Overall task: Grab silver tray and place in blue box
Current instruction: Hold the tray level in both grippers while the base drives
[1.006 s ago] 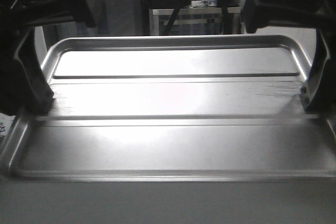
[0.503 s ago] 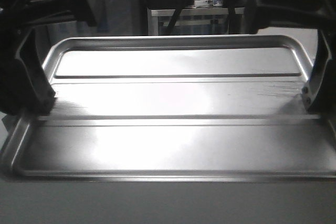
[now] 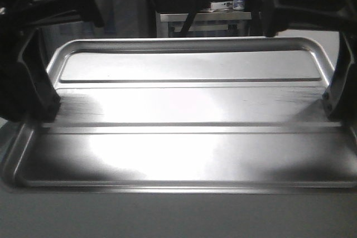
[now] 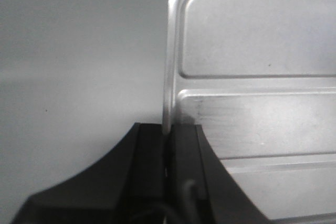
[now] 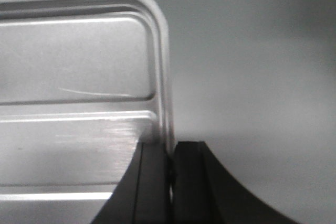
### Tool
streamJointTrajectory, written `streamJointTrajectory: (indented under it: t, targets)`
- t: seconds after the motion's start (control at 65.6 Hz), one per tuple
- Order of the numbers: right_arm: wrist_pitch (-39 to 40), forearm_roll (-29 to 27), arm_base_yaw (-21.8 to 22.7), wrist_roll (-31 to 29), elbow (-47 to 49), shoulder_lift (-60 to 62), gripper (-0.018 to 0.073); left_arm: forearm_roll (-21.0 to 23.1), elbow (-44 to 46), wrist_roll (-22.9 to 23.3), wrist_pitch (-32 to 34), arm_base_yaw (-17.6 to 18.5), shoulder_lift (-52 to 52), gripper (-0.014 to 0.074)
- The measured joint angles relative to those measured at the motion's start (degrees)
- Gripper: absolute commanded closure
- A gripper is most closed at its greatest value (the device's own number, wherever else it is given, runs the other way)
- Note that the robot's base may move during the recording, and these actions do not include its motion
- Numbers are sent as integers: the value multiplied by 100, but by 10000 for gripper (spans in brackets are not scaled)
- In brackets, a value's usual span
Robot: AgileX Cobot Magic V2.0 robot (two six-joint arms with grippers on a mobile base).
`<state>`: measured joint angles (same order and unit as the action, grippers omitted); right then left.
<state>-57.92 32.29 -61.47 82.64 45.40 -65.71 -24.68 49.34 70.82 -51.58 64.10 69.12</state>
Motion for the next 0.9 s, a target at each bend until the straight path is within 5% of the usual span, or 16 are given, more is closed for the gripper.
streamJointTrajectory:
  t: [0.899]
  targets:
    - [-52,0,0,0,0,0,503,0,0,0,60,0,0,700]
